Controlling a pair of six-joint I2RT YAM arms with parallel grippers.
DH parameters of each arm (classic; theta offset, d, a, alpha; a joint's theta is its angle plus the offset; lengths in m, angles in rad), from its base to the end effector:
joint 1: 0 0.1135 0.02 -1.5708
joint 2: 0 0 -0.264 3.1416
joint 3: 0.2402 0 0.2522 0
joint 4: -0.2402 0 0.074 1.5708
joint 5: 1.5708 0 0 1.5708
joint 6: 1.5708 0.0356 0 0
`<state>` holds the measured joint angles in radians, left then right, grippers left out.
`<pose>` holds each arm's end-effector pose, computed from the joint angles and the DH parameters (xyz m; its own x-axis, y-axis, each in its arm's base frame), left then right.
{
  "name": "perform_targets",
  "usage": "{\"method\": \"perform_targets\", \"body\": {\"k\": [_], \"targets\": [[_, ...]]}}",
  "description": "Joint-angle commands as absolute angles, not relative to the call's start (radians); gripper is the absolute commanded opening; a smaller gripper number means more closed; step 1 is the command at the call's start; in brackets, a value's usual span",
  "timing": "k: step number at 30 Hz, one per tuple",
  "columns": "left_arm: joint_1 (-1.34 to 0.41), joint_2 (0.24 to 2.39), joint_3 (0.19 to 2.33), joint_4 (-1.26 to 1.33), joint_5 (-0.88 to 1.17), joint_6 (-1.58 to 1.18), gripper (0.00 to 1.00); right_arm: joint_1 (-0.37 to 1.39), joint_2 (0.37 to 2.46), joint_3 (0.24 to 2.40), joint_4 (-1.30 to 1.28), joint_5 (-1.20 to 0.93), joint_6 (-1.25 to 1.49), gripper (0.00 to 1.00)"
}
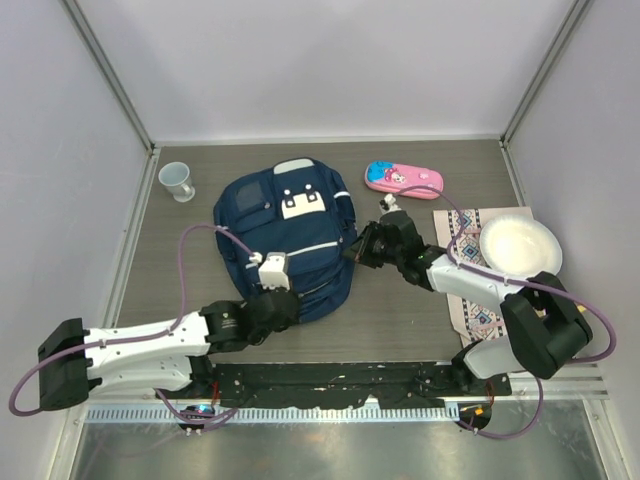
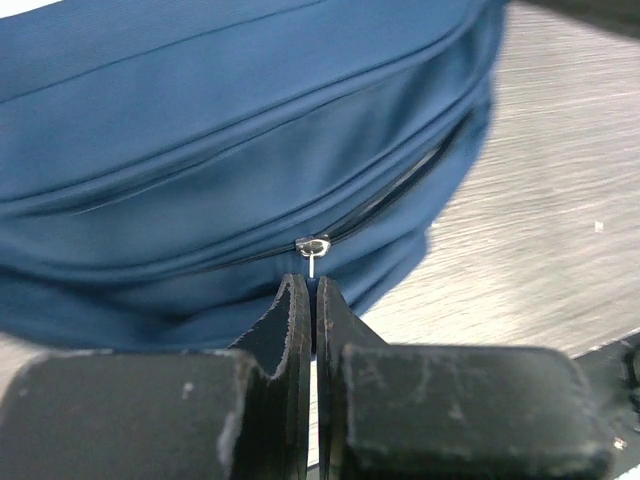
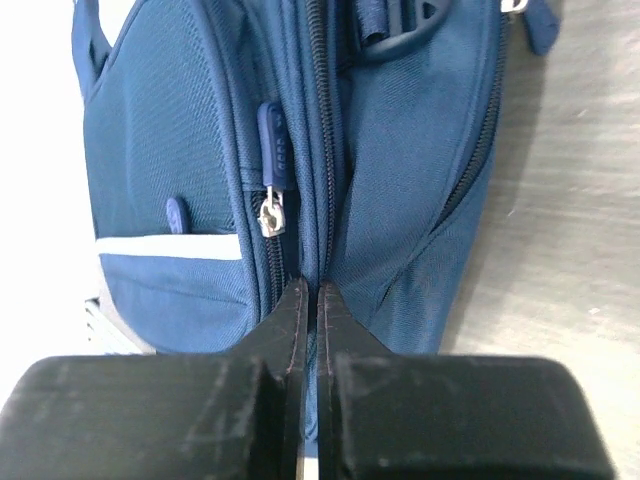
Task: Pack the student bag
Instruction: Unzip the student bag at the center of the board.
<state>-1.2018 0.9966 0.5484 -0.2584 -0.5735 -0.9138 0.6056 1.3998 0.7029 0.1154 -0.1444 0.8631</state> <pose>0.0910 -0.1818 0.2156 -0.6455 -0.1748 -0.7435 0.2022 0.8996 -0.3871 0.2377 0.1708 0.2024 -0.7967 0.3630 -0.4832 -0.0873 0.7220 0.6864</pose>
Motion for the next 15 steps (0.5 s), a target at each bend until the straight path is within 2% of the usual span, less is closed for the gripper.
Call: {"method": "perform_targets", "body": {"k": [1,6,10,12,13,15], "targets": [[-1.224,0.931,0.549,-0.59,-0.696,-1.078,0.0,0.52,1.416,0.805,0.192,0.014,0.77,0.01],[-1.181,0.823,0.52,-0.695,-0.778,-1.086,0.0,0.474,1.43,0.818,0.193,-0.063,0.762,0.01],[-1.056,0.724,0.445,-0.525,-0.628,-0.933,0.0,0.466,1.451,0.838,0.192,-0.113,0.755,0.02],[-1.022,0.719,0.439,-0.474,-0.592,-0.905,0.0,0.468,1.447,0.831,0.19,-0.138,0.756,0.12],[-1.02,0.726,0.442,-0.468,-0.583,-0.894,0.0,0.469,1.425,0.825,0.184,-0.135,0.756,0.27],[-1.02,0.758,0.457,-0.457,-0.566,-0.867,0.0,0.468,1.379,0.789,0.167,-0.114,0.768,0.4]]}}
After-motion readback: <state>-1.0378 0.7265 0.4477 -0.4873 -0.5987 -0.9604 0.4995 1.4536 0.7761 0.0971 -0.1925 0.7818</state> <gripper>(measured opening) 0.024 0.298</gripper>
